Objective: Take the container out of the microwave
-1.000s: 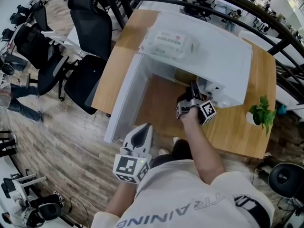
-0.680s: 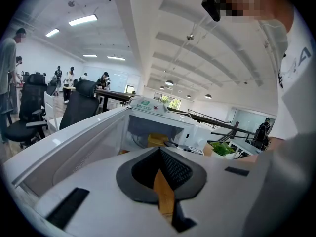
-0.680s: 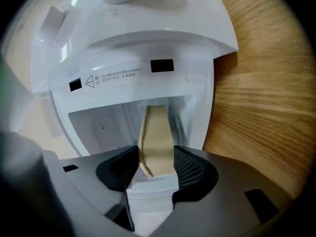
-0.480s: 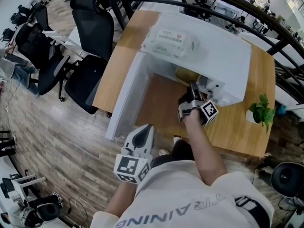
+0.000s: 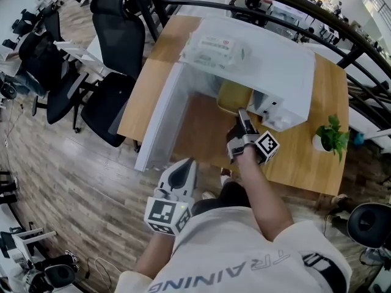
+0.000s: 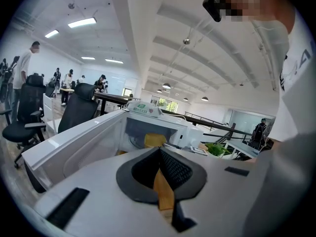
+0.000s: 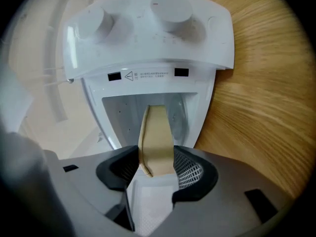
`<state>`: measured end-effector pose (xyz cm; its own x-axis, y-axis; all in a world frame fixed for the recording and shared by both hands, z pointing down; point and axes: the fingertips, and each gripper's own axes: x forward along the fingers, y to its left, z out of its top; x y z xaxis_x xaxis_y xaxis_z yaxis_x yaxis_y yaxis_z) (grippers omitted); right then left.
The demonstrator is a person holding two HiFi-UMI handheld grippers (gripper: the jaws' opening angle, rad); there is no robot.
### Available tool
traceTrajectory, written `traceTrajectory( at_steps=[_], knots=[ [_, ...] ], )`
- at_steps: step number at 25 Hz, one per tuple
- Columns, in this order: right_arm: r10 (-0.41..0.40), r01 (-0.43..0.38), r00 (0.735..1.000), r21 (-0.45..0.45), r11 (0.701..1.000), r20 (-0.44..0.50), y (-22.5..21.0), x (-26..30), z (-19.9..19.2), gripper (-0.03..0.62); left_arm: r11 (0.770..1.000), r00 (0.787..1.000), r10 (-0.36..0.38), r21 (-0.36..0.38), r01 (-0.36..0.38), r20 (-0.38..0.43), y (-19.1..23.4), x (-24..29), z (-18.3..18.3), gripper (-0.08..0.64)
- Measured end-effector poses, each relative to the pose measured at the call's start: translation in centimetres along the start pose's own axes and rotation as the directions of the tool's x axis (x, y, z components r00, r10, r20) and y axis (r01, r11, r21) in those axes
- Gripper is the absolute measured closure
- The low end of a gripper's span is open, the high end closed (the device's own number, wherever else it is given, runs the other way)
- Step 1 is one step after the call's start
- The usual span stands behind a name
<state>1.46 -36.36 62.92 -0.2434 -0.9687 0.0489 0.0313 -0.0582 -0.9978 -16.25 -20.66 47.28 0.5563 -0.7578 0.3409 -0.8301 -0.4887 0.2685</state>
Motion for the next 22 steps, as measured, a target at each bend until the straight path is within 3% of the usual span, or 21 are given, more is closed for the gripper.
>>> traceTrajectory(
  at_steps=[15, 22],
  knots=[
    [0.047, -0.047, 0.994, -0.002, 0.999, -0.097, 4.3, -7.9, -4.8, 0.36, 1.0, 0.999, -0.019, 0.009, 0.018, 0.05, -2.4, -3.8, -1.5, 0.528],
    [0.061, -0.063, 0.986, -0.004, 0.998, -0.153, 6.3, -11.3, -5.4, 0.36, 1.0, 0.996, 0.01, 0.018, -0.011, 0.086, -3.8, -4.8, -0.7, 0.529]
  ],
)
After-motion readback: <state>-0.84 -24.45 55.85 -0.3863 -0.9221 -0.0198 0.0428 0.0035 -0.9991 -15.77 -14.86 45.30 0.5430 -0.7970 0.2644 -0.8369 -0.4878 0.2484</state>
